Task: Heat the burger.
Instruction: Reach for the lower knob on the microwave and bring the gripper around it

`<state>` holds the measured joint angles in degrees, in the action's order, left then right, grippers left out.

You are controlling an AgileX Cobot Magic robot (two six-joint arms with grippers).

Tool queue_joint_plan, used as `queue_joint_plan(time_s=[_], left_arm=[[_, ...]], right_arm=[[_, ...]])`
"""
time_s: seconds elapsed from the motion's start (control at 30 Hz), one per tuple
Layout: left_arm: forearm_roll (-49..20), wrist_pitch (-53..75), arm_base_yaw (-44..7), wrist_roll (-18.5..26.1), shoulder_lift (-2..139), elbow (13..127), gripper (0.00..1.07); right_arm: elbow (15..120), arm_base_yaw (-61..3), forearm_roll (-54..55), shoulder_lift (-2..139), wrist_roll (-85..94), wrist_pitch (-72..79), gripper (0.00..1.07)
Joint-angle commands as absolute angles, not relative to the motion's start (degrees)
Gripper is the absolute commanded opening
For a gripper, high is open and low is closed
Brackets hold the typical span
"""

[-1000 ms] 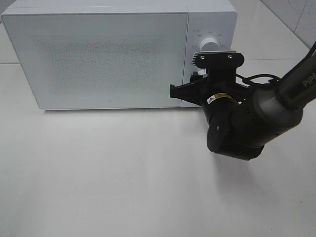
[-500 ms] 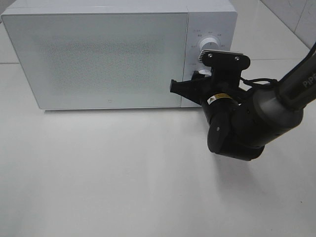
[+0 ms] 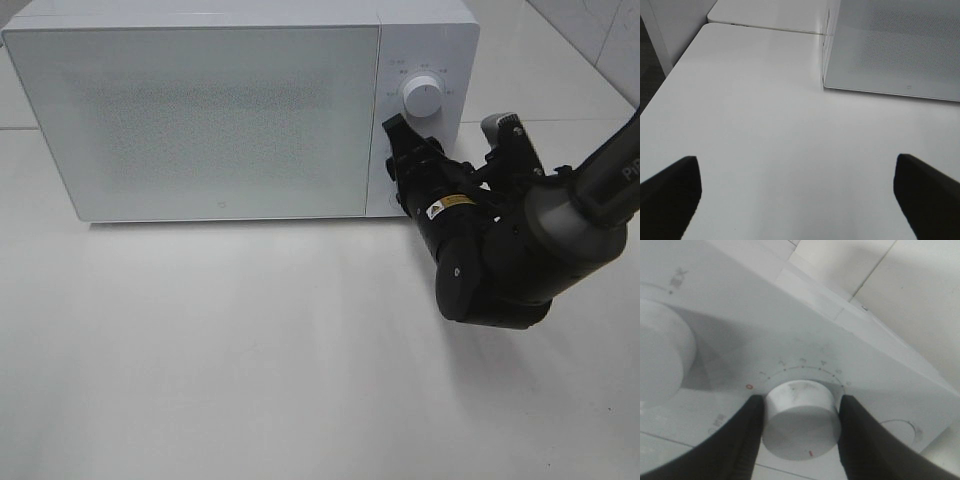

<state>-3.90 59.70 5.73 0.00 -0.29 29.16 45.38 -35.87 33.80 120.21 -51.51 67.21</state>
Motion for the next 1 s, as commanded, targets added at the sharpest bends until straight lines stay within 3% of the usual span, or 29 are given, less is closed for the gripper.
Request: queue_joint_plan(time_s=[0.03, 0.43, 0.73, 1.0], left_arm=[[-4.41, 59.3, 5.96, 0.0, -1.49, 28.93, 1.0], [-4.41, 59.3, 5.96, 0.0, -1.49, 28.93, 1.0], [-4.41, 59.3, 5.96, 0.0, -1.49, 28.93, 1.0], [-4.41, 59.3, 5.96, 0.0, -1.49, 28.93, 1.0]], right_arm=[[47.96, -36.61, 20.57, 119.4, -57.47, 78.38, 0.0], [47.96, -36.61, 19.88, 119.4, -87.2, 79.64, 0.0], [47.96, -36.61, 19.94, 119.4, -99.12, 79.64, 0.0], [47.96, -36.61, 20.0, 119.4, -99.58, 79.64, 0.0]])
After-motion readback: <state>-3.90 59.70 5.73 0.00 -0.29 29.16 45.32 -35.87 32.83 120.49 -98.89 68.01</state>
